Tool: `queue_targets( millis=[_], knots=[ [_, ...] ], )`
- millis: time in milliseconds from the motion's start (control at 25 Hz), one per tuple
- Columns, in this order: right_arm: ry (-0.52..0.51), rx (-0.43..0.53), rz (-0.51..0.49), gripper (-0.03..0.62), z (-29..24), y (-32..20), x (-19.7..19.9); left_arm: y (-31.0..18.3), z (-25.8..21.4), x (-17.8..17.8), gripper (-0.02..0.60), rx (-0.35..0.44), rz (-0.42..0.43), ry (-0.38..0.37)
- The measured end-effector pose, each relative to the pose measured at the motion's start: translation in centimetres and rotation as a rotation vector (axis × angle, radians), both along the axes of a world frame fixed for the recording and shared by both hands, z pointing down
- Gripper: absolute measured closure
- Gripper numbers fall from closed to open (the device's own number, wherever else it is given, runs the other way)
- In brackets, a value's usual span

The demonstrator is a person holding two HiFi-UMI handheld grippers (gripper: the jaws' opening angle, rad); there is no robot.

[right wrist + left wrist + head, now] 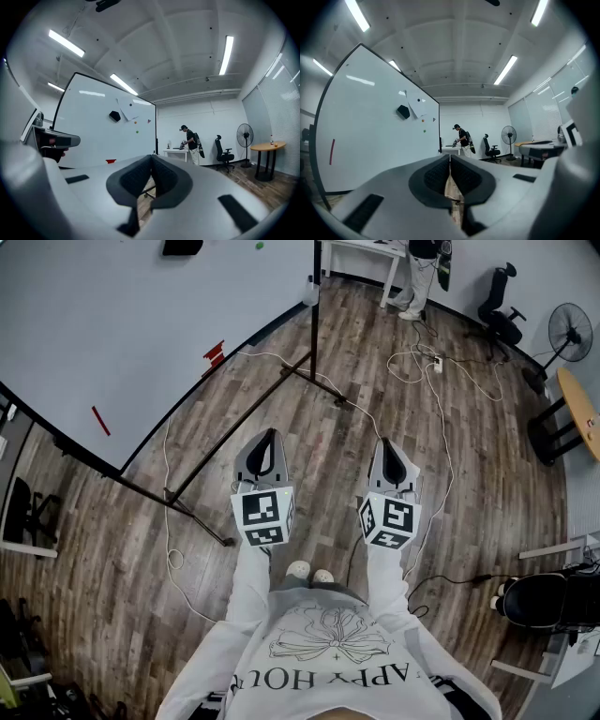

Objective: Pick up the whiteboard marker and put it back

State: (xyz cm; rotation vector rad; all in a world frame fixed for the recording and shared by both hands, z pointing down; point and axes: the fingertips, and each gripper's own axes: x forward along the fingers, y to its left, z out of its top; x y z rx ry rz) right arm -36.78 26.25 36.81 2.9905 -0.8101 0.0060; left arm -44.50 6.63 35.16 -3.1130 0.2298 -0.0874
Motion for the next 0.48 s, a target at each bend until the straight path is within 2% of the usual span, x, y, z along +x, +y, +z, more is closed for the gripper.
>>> queue_targets(
  millis=[480],
  knots=[
    [-0.008, -0.004, 0.002, 0.591, 0.6, -1.3, 1.3, -1.3, 0.7, 1.5, 0.572, -0.006, 0.005, -0.008]
  ],
)
